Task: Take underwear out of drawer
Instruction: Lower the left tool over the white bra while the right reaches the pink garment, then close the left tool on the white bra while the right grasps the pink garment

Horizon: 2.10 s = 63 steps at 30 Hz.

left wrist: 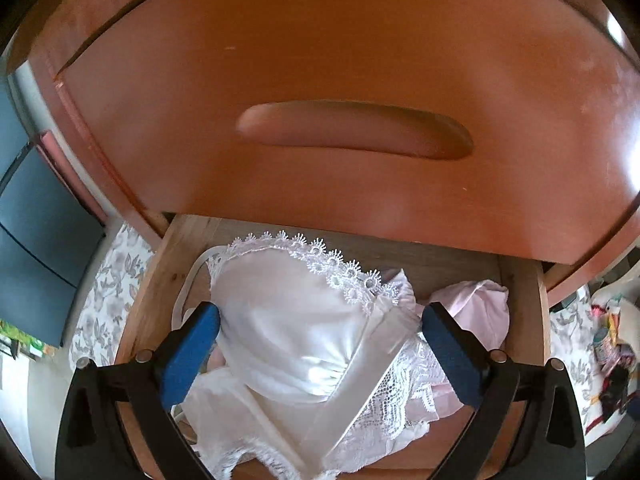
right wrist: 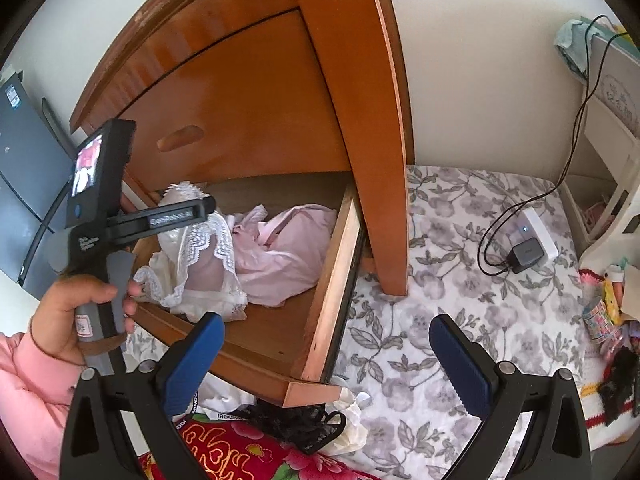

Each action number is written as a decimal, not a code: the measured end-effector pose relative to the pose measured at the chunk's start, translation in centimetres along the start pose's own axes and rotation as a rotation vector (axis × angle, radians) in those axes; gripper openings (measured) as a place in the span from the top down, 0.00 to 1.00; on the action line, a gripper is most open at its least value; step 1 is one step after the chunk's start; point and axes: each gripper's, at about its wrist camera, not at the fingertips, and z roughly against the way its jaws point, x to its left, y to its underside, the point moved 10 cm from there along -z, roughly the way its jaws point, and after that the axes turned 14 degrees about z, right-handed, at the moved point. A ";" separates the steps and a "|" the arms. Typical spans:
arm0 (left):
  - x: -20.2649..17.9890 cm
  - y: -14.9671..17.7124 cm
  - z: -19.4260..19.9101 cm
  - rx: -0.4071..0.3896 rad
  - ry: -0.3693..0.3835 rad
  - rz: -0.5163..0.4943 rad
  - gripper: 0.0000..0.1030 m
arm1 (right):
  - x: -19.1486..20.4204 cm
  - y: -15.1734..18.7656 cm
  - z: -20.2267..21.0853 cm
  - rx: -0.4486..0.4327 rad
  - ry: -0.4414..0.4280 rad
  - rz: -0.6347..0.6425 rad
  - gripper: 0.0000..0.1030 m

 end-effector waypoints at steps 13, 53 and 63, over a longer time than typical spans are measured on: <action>5.1 1.1 3.0 0.014 0.136 0.105 0.02 | 0.9 0.2 -0.2 -0.005 -0.022 0.013 0.00; 5.6 0.8 2.3 0.204 0.383 0.205 0.02 | 7.9 -3.2 -15.2 0.338 0.016 0.451 0.69; 11.0 2.4 0.7 0.284 0.284 0.148 0.02 | 6.2 -3.0 -12.8 0.267 0.006 0.389 1.00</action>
